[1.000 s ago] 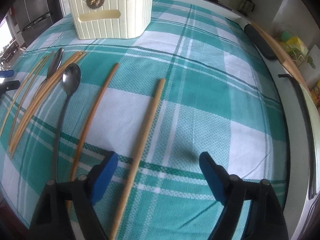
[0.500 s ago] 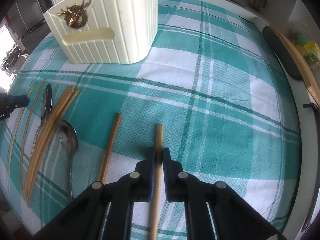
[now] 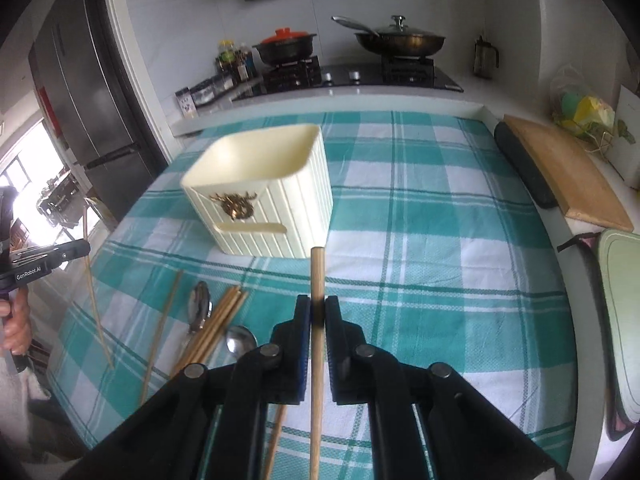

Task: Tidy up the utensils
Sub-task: 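Carry both held chopsticks up and lower them into the cream holder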

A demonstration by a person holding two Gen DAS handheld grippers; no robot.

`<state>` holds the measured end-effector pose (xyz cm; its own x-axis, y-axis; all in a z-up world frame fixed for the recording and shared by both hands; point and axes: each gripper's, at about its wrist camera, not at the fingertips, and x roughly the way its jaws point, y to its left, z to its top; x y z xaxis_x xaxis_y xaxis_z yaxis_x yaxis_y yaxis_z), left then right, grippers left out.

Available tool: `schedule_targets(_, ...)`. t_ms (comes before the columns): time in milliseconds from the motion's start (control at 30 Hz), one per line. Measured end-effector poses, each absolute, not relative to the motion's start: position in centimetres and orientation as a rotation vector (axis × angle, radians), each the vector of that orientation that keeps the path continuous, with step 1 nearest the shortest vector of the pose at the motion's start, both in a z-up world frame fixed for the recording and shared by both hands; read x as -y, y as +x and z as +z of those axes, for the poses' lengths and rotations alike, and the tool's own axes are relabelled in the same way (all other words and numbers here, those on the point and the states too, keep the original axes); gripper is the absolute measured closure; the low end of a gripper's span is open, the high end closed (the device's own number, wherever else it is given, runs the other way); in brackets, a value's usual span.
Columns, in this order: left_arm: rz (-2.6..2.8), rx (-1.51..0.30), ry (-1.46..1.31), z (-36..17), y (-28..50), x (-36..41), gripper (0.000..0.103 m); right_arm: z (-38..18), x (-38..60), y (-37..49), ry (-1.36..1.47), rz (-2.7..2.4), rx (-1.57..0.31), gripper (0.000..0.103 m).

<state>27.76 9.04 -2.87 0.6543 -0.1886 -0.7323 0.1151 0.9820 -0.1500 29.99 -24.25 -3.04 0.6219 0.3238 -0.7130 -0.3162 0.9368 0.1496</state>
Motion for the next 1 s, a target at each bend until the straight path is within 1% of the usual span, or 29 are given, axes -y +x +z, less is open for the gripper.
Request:
schedule_targets(167,-0.199,-0.745,-0.123,0.7,25.9,-9.4,0.099,1.0,23.8,27.8,-0.005,0.379,-0.694,0.095)
schedule_targets(333,-0.213,-0.628,-0.166,5.0,26.0,-9.3,0.099,5.2,22.7,28.3,0.01,0.375,-0.555,0.095)
schedule_targets(500,-0.221,-0.496,-0.203,10.2,29.3,-8.5,0.099,10.3,20.8,31.4,0.026,0.379,-0.422,0.096)
schedule_targets(633,-0.201,-0.426,-0.245,12.4,33.9,-7.1,0.099,12.8,18.5,34.8,-0.001,0.363,-0.33,0.096)
schedule_targets(733,-0.154,-0.402,-0.261,12.1,37.4,-6.0,0.099,12.6,17.2,37.5,0.001,0.352,-0.31,0.096)
schedule_targets(833,-0.129,-0.439,-0.269,10.1,40.8,-4.9,0.099,10.6,16.0,40.3,-0.013,0.34,-0.352,0.096)
schedule_targets(1000,-0.128,-0.605,-0.251,4.1,45.1,-3.3,0.099,5.1,15.9,45.2,0.025,0.351,-0.583,0.095)
